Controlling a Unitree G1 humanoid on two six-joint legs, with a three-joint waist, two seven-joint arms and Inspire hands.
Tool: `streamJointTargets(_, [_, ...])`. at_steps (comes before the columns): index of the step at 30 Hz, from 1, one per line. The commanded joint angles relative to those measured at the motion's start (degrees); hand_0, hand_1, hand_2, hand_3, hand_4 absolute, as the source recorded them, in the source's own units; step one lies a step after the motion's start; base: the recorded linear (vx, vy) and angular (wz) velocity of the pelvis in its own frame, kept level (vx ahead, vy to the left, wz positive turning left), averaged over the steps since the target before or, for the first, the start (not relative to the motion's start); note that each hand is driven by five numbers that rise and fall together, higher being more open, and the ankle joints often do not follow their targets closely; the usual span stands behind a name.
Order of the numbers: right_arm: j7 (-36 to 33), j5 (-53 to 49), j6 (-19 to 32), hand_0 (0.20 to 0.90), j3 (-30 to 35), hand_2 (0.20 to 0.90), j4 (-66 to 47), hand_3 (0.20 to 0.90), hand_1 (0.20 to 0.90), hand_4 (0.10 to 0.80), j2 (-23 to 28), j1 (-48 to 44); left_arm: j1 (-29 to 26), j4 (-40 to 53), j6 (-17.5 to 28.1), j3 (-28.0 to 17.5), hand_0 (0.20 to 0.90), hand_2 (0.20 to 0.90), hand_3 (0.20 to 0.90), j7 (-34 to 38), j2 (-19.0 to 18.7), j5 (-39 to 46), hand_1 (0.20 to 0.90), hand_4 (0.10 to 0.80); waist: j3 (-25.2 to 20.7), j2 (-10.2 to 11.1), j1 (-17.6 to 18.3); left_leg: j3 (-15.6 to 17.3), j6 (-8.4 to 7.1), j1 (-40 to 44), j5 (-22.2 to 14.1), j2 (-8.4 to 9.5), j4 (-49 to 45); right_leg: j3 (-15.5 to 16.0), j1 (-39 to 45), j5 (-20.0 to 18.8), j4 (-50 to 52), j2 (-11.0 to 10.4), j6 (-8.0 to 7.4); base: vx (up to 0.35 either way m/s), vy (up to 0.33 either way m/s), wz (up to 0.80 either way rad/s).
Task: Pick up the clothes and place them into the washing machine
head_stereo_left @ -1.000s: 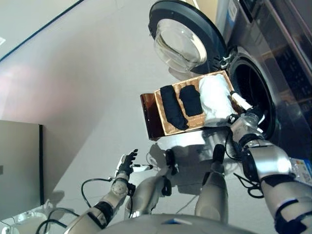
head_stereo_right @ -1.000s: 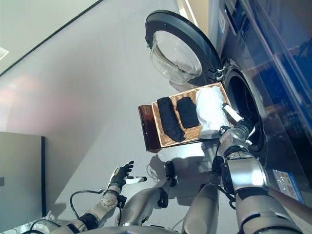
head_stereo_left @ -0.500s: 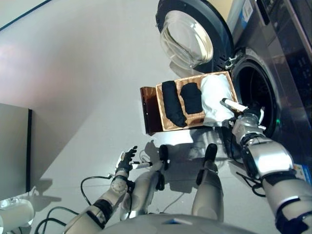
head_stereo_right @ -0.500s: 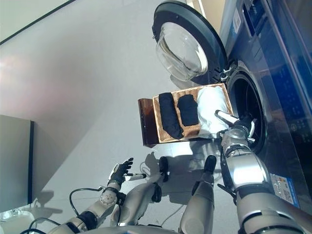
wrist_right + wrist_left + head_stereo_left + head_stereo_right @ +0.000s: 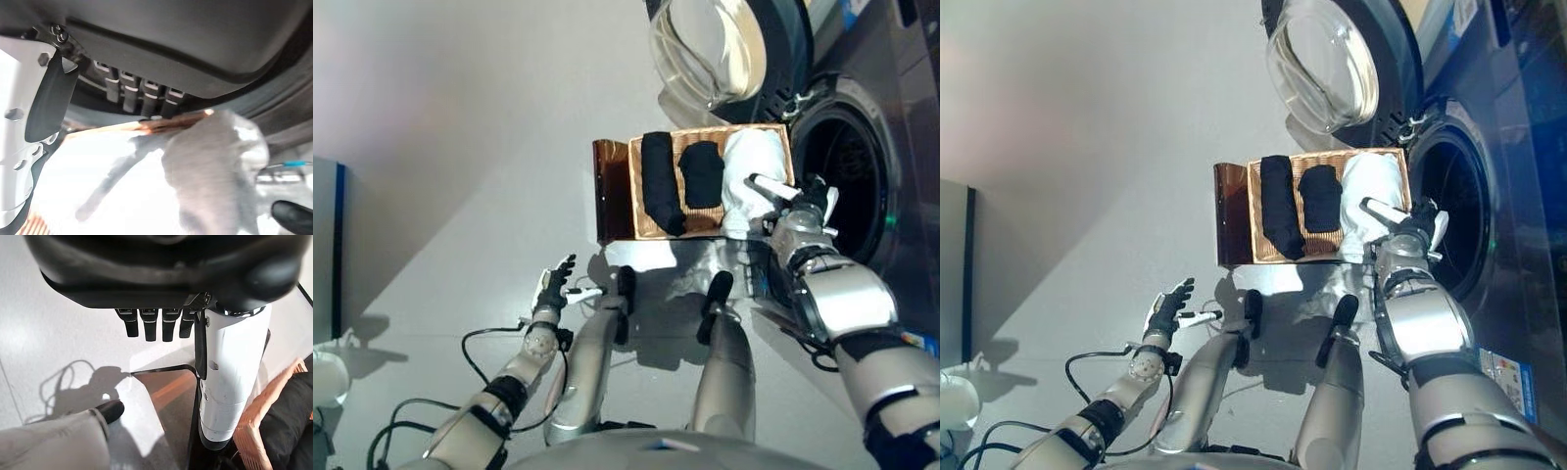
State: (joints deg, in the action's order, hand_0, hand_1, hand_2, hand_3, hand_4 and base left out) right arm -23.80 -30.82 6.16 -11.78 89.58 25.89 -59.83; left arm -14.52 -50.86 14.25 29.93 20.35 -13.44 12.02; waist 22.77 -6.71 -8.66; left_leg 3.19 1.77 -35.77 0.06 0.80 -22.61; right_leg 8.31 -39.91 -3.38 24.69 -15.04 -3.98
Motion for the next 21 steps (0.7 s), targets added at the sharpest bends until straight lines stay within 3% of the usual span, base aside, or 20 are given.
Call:
streamJointTargets(1, [-2.25, 1.08, 1.59, 0.900, -4.87, 0.900, -0.14, 0.900, 0.900, 0.800, 3.16, -5.47, 1.22, 6.37, 3.11, -3.91, 0.900, 0.900, 0.900, 2.21, -3.63, 0.95, 0.900, 0.800, -0.21, -1.32, -2.43, 0.47, -4.26, -5.13, -5.74, -1.63, -5.64, 1.07, 0.81, 10.23, 6.96, 1.49, 1.17, 0.039, -0.005, -0.03])
streamJointTargets(9, [-4.58, 5.57, -0.69, 0.900, -5.63, 0.900, 2.81, 0.900, 0.900, 0.800, 5.11, -5.75, 1.97, 12.31, 3.74, -4.60, 0.900, 0.900, 0.900, 3.42, -4.56, 0.37, 0.900, 0.800, 0.34, -2.68, -4.53, -0.29, -4.23, -5.60, -4.00, -0.53, -2.47, 1.88, 0.26, 10.13, 5.75, 1.24, 1.33, 0.020, -0.004, 0.06])
streamJointTargets(21, [-5.45, 11.89, -3.42, 0.900, -6.99, 0.900, 4.23, 0.900, 0.900, 0.800, 6.76, -6.31, 2.12, 13.62, 3.26, -3.16, 0.900, 0.900, 0.900, 4.59, -3.46, -0.57, 0.900, 0.800, 0.76, -4.68, -5.42, -0.72, -4.01, -6.54, -2.28, 0.52, 0.07, 2.15, -1.08, 9.35, 4.83, 0.56, 1.19, -0.004, 0.005, 0.06])
